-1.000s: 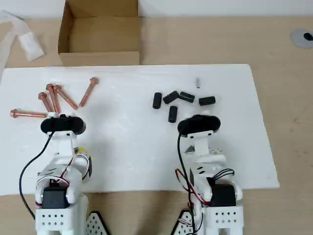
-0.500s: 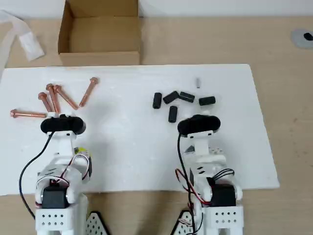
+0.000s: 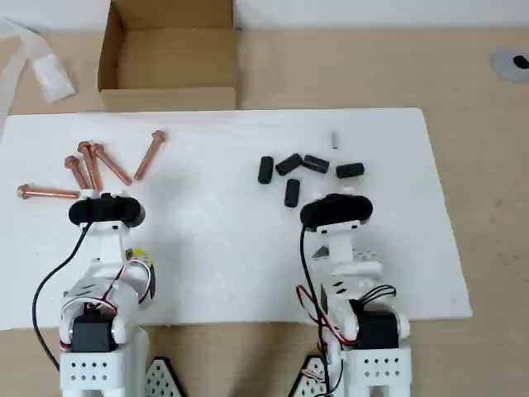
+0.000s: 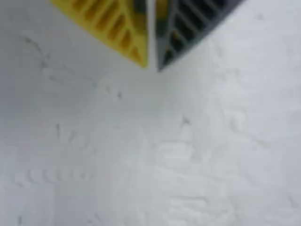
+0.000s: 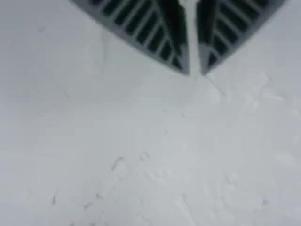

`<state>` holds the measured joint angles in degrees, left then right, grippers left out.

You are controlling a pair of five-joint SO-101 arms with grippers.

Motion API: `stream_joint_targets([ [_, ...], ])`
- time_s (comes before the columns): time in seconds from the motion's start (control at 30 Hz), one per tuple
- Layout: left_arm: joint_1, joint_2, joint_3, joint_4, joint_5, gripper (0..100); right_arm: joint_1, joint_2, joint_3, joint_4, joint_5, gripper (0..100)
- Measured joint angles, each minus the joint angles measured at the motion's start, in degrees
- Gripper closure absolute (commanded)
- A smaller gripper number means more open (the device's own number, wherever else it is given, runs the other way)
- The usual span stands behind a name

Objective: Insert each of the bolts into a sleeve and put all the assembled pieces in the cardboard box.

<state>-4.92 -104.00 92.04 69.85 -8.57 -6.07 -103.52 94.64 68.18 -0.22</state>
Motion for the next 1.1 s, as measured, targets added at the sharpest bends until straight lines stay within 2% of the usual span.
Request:
stream_joint_targets([
  [0.3,0.00,0.00,0.00,0.00,-0.44,99,0.00,0.00,0.00,0.00,0.00,99.0],
  [0.47,0.00,0.00,0.62,-2.46,-3.96,100,0.00,0.00,0.00,0.00,0.00,99.0],
  [0.57,-5.01,0.09,0.62,-5.80,-1.76,98,-0.97,0.00,0.00,0.00,0.18,99.0],
  [0.73,-18.81,3.60,-1.05,-10.64,-1.14,95,-0.88,0.00,0.00,0.00,-4.84,99.0],
  [0.9,-24.35,16.79,-12.66,-13.71,0.88,94,-0.88,0.00,-2.02,0.00,-5.10,99.0],
  [1.1,-25.23,47.65,-39.74,-10.99,10.90,95,-0.88,12.31,-11.25,-2.29,-4.22,99.0],
])
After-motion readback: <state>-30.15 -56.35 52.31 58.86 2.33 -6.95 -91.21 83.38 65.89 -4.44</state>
